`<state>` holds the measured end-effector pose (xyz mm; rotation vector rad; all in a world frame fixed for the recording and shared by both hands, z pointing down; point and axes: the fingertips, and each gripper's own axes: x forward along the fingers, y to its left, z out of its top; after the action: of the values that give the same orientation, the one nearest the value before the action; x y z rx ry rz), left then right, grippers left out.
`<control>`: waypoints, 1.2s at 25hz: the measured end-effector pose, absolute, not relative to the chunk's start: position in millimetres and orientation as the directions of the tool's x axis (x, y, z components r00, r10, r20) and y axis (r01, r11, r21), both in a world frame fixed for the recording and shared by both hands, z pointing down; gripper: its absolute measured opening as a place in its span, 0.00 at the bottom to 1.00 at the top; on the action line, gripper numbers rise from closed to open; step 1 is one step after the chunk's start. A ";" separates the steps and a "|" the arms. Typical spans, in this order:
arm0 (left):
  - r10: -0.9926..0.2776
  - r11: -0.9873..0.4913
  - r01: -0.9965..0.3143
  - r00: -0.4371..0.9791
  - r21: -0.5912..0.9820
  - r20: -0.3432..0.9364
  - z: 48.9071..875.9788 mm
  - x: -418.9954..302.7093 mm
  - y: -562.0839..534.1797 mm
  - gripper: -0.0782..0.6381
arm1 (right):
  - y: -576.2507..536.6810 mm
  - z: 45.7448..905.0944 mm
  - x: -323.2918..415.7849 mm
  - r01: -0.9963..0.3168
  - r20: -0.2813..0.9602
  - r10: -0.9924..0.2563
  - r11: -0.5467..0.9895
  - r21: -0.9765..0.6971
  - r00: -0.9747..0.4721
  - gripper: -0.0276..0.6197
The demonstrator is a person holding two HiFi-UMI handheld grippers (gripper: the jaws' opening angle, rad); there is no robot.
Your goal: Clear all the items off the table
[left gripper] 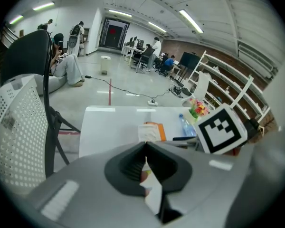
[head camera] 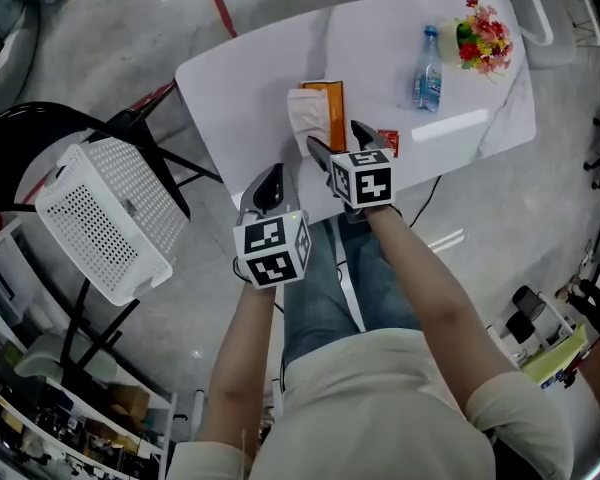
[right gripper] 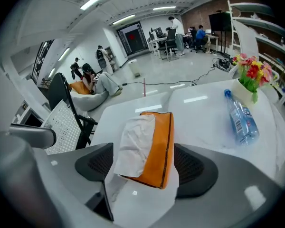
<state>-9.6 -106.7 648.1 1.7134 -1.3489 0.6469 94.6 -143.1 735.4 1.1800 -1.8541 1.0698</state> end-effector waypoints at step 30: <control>-0.429 -0.020 -0.947 0.298 0.321 0.853 697.6 -24.6 -88.2 0.12 | -154.7 815.6 86.5 -0.970 0.930 -0.277 0.089 -0.228 -0.244 0.76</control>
<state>-24.6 -88.2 697.6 1.6149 -1.2851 0.6831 86.5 -154.7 815.6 1.2540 -1.6321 1.1914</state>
